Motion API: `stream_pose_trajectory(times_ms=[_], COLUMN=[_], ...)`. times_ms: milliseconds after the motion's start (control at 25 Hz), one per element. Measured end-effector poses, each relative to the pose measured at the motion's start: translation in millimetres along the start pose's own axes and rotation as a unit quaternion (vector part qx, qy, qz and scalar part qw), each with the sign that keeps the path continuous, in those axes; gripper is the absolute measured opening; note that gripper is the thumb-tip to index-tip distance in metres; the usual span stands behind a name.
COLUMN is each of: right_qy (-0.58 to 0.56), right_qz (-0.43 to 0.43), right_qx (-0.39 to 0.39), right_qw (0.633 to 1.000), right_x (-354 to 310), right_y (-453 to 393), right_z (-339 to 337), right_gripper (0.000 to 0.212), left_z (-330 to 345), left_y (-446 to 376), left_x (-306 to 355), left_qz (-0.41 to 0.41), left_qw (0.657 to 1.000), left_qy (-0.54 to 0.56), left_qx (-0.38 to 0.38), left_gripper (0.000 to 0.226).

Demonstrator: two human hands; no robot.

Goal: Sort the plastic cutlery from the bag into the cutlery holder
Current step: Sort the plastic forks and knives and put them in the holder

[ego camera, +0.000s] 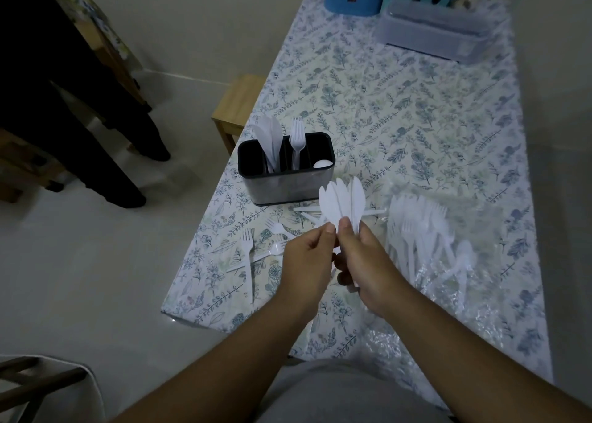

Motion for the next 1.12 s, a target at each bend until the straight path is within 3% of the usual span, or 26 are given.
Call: stream_pose_trajectory(times_ms=[240,480,560,720,920,1120], right_qy=[-0.031,-0.079,-0.062,0.085,0.230,0.235], right_qz=[0.023,-0.013,-0.047,-0.122,-0.270,-0.379], right_qx=[0.011,-0.027,-0.043,-0.049,-0.048,0.020], right_qw=[0.999,0.996,0.996,0.988,0.934,0.895], right_x=[-3,-2,-7,-40,-114,-173], right_y=[5,-2,-9,-12,-29,-49], right_z=[8,14,16,24,35,44], right_gripper=[0.063,0.042,0.036,0.027,0.024,0.019], left_z=[-7,-24,-32,-53,-79,-95], left_y=[-2,-8,-14,-29,-58,-81], left_x=[1,12,16,35,95,148], left_qz=[0.043,0.054,0.067,0.111,0.237,0.362], left_qw=[0.998,0.997,0.996,0.992,0.956,0.911], left_qy=[-0.040,-0.036,-0.029,-0.049,-0.172,-0.196], left_qx=[-0.004,-0.039,-0.052,-0.044,-0.036,-0.003], left_gripper=[0.013,0.015,0.019,0.025,0.029,0.027])
Point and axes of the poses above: each hand's wrist, its own y-axis away from the middle knuckle, its own z-axis out of the palm, x = y × z, the point moved 5 cm from there along -y, towards the middle knuckle, and after that the axes turned 1 degree about -x, right-handed, at the moved point
